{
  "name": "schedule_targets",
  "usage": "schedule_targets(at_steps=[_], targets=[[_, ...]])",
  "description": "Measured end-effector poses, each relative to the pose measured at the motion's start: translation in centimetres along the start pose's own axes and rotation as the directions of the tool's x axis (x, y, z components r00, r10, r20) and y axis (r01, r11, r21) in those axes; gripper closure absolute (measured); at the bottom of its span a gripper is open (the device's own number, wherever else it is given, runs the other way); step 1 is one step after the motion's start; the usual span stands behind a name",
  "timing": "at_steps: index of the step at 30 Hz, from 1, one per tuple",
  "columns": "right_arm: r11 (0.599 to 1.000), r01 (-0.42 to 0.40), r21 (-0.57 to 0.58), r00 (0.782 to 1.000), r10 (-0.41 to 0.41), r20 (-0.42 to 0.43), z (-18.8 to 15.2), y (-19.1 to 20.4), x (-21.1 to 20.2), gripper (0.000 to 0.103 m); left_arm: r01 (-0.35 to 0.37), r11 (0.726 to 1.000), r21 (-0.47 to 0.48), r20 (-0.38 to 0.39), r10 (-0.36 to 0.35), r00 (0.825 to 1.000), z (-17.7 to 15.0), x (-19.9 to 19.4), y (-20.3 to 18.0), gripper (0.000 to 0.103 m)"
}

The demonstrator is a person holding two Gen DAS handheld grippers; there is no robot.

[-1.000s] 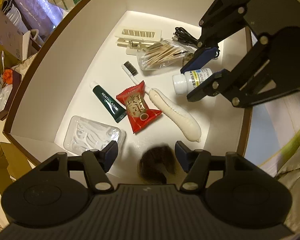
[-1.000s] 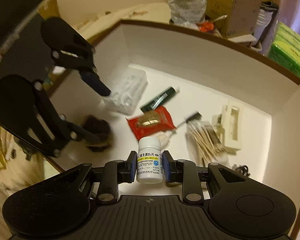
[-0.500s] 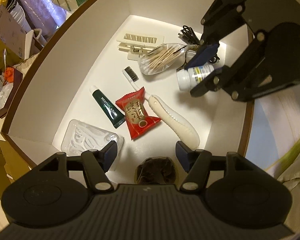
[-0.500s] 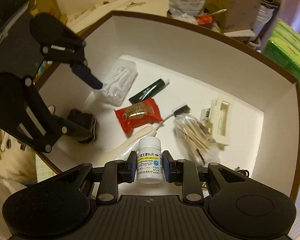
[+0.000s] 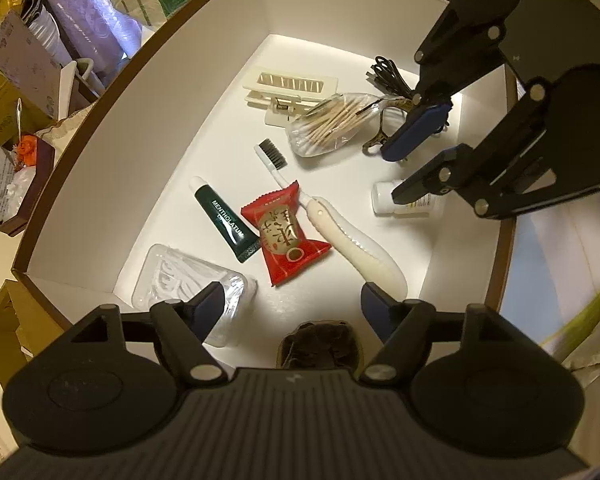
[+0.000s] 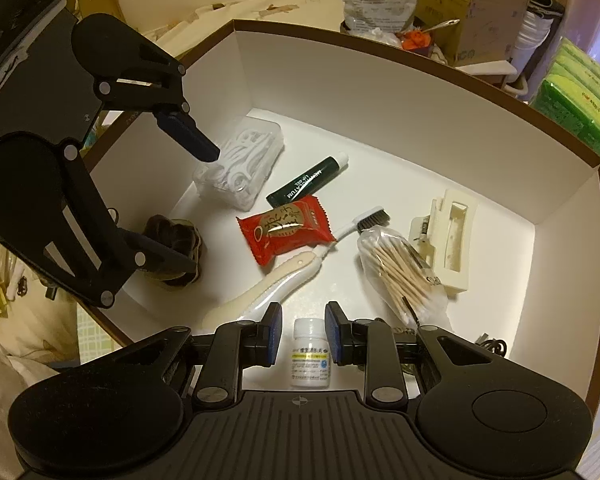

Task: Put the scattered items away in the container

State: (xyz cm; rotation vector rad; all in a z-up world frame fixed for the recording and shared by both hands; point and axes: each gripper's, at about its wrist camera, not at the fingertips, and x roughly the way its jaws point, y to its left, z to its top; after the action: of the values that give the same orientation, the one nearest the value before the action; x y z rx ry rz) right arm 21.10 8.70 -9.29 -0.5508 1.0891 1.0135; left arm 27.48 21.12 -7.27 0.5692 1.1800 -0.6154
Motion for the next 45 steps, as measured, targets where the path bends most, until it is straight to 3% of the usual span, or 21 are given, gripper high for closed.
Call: schedule_targets(at_steps=[1,3,10,13,17,19,28,38,45], targets=[[1.0,0.002,0.0,1.0,-0.002,0.002,0.0,0.0,-0.1,0.037,0.001,1.0,0.0,0.0,-0.001,1.0,0.0,0.0,0.0,0.029],[1.0,0.019,0.008,0.999,-0.02,0.044,-0.1,0.0,-0.8,0.012,-0.01,1.0,-0.002,0.002,0.01,1.0,0.0,-0.1,0.1,0.029],[0.999,0.041,-0.009,0.997,-0.04,0.071,0.0,0.4,-1.7,0.012,-0.017,1.0,-0.009,0.009,0.017,1.0,0.2,-0.3,-0.1,0.028],[0.999,0.047,-0.006,0.996,-0.047,0.074,-0.2,0.3,-2.0,0.012,-0.008,1.0,-0.012,0.02,0.008,1.0,0.3,-0.7,-0.3,0.017],[0.997,0.071,-0.013,0.994,-0.069,0.083,-0.5,0.5,-2.5,0.012,-0.006,1.0,0.007,0.029,0.006,1.0,0.3,-1.1,-1.3,0.017],[0.996,0.087,-0.005,0.992,-0.087,0.094,-0.7,0.4,-2.9,0.001,-0.008,1.0,0.007,0.032,0.008,0.999,0.3,-1.3,-1.6,0.016],[0.992,0.124,0.03,0.979,-0.128,0.158,-2.0,0.3,-5.2,0.0,-0.041,0.999,-0.01,0.051,0.041,0.998,0.3,-2.4,-2.8,0.014],[0.984,0.159,0.078,0.968,-0.171,0.182,-5.0,0.3,-7.3,0.0,-0.096,0.991,-0.097,0.08,0.104,0.991,-0.2,-4.3,-4.1,0.012],[0.979,0.174,0.109,0.959,-0.193,0.208,-7.2,0.9,-8.8,0.0,-0.164,0.966,-0.2,0.118,0.189,0.975,-0.4,-6.4,-5.3,0.012]])
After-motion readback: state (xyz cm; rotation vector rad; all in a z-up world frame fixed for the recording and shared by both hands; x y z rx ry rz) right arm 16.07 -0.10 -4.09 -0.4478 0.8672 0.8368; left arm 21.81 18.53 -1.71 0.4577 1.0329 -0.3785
